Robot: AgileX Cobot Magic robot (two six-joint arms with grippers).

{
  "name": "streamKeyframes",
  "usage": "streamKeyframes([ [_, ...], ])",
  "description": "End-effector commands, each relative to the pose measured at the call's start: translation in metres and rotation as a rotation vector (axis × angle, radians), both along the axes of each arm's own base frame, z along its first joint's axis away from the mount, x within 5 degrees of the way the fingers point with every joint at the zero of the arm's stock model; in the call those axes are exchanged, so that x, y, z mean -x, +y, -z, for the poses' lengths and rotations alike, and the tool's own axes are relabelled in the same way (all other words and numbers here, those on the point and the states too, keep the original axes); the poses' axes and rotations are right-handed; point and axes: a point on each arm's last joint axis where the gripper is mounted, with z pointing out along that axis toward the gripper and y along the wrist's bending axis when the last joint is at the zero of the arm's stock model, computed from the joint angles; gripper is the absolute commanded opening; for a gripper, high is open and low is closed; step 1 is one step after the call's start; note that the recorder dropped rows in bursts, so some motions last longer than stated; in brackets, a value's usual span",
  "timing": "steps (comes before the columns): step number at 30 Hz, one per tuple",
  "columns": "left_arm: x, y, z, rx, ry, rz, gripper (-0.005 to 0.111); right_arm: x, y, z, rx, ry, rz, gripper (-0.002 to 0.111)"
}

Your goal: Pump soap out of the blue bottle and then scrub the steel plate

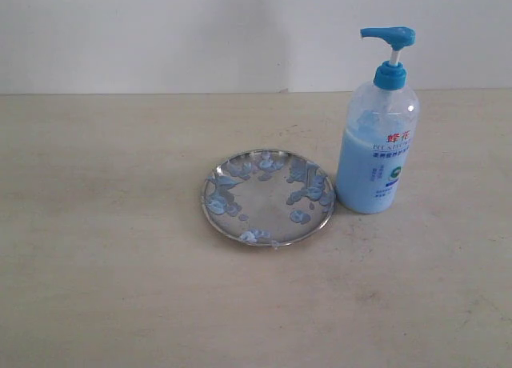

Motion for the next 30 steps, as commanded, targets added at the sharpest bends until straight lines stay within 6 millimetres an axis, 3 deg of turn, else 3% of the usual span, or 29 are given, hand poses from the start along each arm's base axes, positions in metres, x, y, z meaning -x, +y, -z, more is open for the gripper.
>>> streamKeyframes([
  [1,-0.038,-0.016,-0.029,-0.075,0.096,-0.021,0.004,0.006,0.002,0.018,0.175,0.155,-0.038,0.001],
  [4,-0.085,-0.044,-0.054,-0.161,0.157,0.055,0.004,0.008,0.0,0.027,0.293,0.263,-0.033,0.001],
  [8,-0.157,-0.101,-0.059,-0.255,0.305,0.312,0.004,0.008,0.0,0.027,0.299,0.257,-0.031,0.001],
  [12,-0.205,-0.146,-0.022,-0.281,0.66,0.591,0.004,0.008,0.0,0.027,0.299,0.257,-0.031,0.001],
  [14,-0.213,-0.158,-0.003,-0.325,0.896,0.734,0.004,0.008,0.0,0.027,0.299,0.255,-0.03,0.001],
  [17,-0.216,-0.161,0.016,-0.4,1.19,0.834,0.004,0.008,0.0,0.027,0.299,0.255,-0.03,0.001],
  [19,-0.228,-0.163,0.02,-0.439,1.196,0.813,0.004,0.008,0.0,0.027,0.299,0.255,-0.03,0.001],
  [25,-0.295,-0.187,0.018,-0.326,0.881,0.574,0.004,0.008,0.0,0.027,0.291,0.255,-0.032,0.001],
  [28,-0.322,-0.2,0.027,-0.318,0.811,0.563,0.004,0.008,0.0,0.027,0.291,0.255,-0.032,0.001],
  [30,-0.333,-0.207,0.043,-0.348,0.801,0.602,0.004,0.008,0.0,0.027,0.291,0.255,-0.032,0.001],
])
